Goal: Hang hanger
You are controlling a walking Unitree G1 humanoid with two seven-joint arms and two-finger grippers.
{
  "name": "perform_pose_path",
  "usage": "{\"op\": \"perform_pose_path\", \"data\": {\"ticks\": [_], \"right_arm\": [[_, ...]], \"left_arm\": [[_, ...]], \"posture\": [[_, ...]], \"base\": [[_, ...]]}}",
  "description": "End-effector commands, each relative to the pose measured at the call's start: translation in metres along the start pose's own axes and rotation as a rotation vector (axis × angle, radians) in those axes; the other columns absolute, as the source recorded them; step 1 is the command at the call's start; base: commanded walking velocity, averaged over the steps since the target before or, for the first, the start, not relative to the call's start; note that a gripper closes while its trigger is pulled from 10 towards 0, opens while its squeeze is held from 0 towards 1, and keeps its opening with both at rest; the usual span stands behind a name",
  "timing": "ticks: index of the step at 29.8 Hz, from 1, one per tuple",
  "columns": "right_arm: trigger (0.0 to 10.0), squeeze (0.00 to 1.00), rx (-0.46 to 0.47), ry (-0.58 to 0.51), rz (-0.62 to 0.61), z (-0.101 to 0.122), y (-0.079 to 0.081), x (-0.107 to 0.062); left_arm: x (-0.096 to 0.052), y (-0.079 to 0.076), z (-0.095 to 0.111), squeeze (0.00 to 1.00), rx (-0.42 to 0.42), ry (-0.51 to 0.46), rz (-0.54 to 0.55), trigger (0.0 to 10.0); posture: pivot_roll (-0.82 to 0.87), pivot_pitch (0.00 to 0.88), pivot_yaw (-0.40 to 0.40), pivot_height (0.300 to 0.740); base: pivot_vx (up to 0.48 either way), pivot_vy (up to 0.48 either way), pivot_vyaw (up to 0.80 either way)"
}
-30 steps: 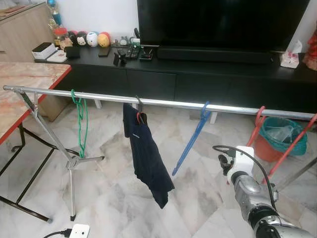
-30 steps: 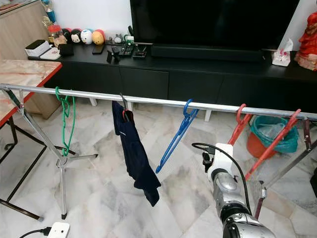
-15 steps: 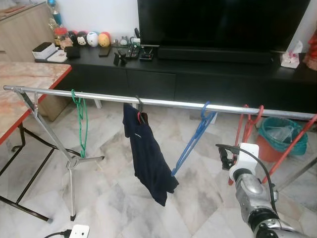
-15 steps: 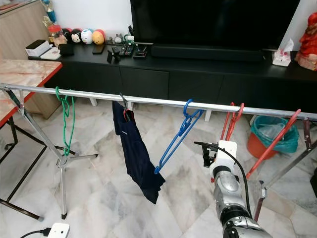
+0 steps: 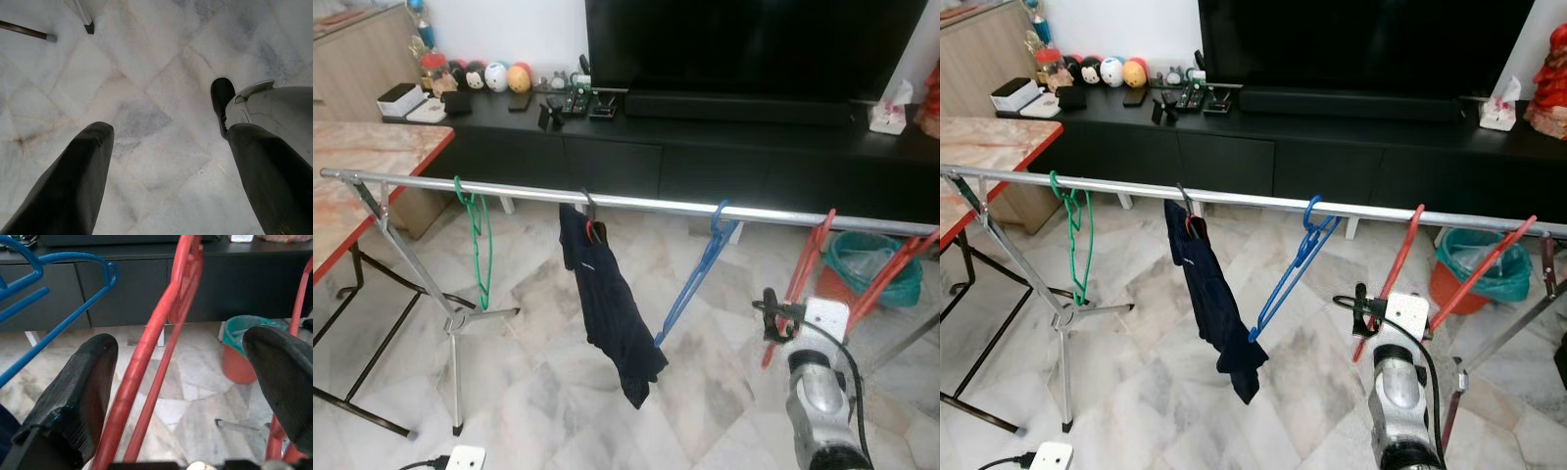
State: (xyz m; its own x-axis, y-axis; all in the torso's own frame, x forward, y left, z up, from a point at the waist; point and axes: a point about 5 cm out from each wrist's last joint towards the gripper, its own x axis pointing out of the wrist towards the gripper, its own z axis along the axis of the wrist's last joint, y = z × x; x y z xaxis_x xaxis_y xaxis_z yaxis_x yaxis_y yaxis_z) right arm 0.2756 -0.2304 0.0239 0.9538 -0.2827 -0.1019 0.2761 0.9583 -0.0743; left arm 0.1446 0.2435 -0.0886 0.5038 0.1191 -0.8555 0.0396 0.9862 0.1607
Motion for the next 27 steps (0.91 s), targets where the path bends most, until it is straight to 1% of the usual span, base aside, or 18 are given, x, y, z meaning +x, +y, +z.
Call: {"op": "perform_pose_path", "data": {"ticks": [1, 23, 24, 25, 27], "right_arm": [[10.0, 0.57, -0.005, -0.044, 0.005, 0.007, 0.003, 0.002], [10.0, 0.57, -0.017, -0.061, -0.008, 0.007, 0.004, -0.001], [10.0, 0.0, -0.043, -0.056, -0.044, 0.001, -0.002, -0.008], [10.0, 0.0, -0.066, 0.062, -0.102, -0.026, -0.015, -0.026], [10.0, 0.0, -0.087, 0.217, -0.18, -0.059, -0.03, -0.053]], "left_arm": [[-0.001, 0.001, -0.005, 0.0, 0.004, 0.019, 0.001, 10.0], [-0.001, 0.001, -0.005, 0.0, 0.003, 0.019, 0.001, 10.0], [-0.001, 0.0, -0.005, 0.0, 0.003, 0.016, 0.004, 10.0], [-0.001, -0.001, -0.005, 0.0, 0.0, 0.009, 0.01, 10.0], [-0.001, -0.002, -0.004, 0.0, -0.007, -0.003, 0.017, 10.0]], "posture": [[0.0, 0.0, 0.039, 0.74], [0.0, 0.0, 0.039, 0.74], [-0.01, 0.0, 0.036, 0.74], [0.0, 0.0, 0.019, 0.74], [0.0, 0.0, 0.019, 0.74]], "base": [[0.0, 0.0, 0.0], [0.0, 0.0, 0.0], [0.0, 0.0, 0.0], [0.0, 0.0, 0.0], [0.0, 0.0, 0.0]]}}
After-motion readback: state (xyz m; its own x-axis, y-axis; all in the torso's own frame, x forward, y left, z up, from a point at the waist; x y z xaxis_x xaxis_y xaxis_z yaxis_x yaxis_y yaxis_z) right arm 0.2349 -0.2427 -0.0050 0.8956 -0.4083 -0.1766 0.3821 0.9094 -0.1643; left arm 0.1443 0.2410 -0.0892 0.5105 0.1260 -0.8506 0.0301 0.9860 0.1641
